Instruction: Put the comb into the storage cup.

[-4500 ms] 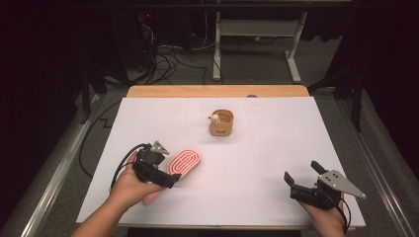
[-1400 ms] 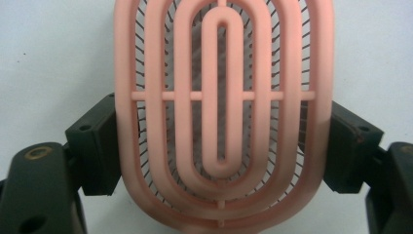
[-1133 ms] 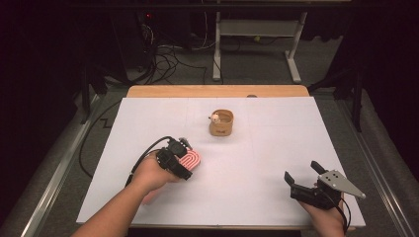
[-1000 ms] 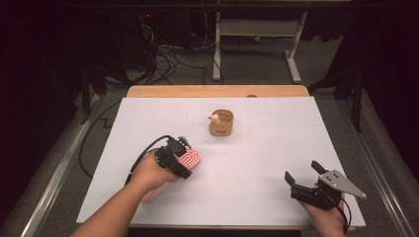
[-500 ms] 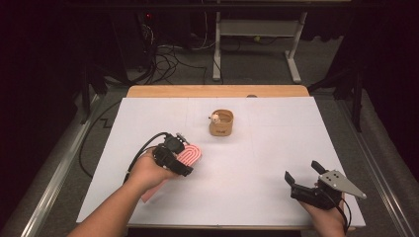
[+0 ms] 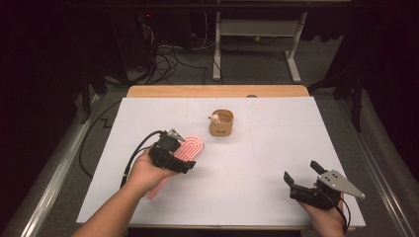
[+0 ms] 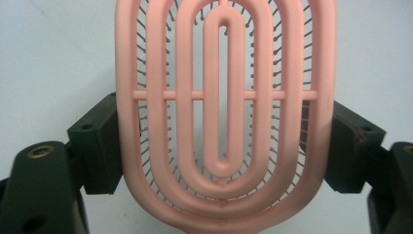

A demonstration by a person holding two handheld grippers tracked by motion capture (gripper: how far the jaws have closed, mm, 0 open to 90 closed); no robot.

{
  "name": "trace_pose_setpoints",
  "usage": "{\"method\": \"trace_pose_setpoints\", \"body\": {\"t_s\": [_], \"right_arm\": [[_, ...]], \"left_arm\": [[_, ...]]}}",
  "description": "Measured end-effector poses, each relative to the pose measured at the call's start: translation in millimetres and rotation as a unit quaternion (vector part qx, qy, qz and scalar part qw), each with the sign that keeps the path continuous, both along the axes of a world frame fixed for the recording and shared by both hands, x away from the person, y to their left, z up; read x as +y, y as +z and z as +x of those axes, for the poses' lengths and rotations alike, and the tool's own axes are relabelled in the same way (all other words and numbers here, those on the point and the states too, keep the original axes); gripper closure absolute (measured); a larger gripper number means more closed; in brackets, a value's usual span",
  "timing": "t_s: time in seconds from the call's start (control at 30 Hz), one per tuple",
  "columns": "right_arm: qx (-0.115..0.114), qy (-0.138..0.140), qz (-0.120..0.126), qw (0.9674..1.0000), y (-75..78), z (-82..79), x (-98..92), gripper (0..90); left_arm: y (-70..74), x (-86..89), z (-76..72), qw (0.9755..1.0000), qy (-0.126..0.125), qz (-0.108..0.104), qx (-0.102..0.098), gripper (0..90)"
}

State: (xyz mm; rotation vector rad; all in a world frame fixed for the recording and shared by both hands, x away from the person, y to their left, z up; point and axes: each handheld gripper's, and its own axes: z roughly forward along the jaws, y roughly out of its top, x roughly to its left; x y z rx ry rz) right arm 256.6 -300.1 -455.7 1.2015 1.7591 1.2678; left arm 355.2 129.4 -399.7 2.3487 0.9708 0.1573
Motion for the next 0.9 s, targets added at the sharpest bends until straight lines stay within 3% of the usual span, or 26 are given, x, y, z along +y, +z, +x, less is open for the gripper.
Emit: {"method": "trace_pose_setpoints", "body": {"t_s": [0.1,0.33,0.37,0.43,0.5,0.53,0.6,0.63,0.67,0.77,0.83,0.9], "right_arm": [[0.0,0.0,0.001,1.0,0.0,0.2,-0.4,4.3],[-0.003,0.004,-0.001,1.0,0.4,0.0,0.5,4.2],[-0.001,0.004,0.0,1.0,0.2,-0.1,0.4,4.3],[0.0,0.003,0.001,1.0,0.1,-0.2,0.3,4.3],[-0.002,0.003,0.0,1.0,0.2,0.0,0.0,4.3],[-0.002,0.003,0.0,1.0,0.2,0.0,0.0,4.3],[-0.001,0.002,-0.001,1.0,-0.1,-0.1,0.4,4.2],[-0.001,0.002,-0.001,1.0,-0.1,-0.1,0.4,4.2],[0.0,0.004,-0.001,1.0,-0.1,-0.1,0.4,4.2],[-0.001,0.004,-0.001,1.0,0.0,-0.2,0.4,4.3],[-0.001,0.004,-0.002,1.0,0.0,-0.3,0.5,4.2],[-0.002,0.004,-0.002,1.0,0.1,-0.5,0.5,4.2]], "left_arm": [[2.2,-0.1,-1.8,0.9997,0.006,-0.014,-0.021,19.8],[4.8,-0.2,-5.3,0.9983,0.006,-0.036,-0.046,19.7],[5.2,-1.0,-7.6,0.9973,0.008,-0.04,-0.061,19.8],[5.6,-0.8,-8.5,0.997,0.009,-0.044,-0.063,19.7],[6.0,0.4,-11.8,0.9947,0.014,-0.068,-0.076,19.7],[6.0,0.4,-11.8,0.9947,0.014,-0.068,-0.076,19.7],[5.5,2.7,-14.8,0.9918,0.02,-0.093,-0.086,19.7],[5.5,2.7,-14.8,0.9918,0.02,-0.093,-0.086,19.7],[4.6,5.2,-16.2,0.9899,0.022,-0.104,-0.095,19.7],[3.5,7.9,-17.8,0.9881,0.029,-0.111,-0.103,19.8],[1.1,13.0,-21.0,0.9851,0.039,-0.116,-0.121,19.7],[-1.2,16.2,-23.3,0.9836,0.042,-0.117,-0.13,19.7]]}}
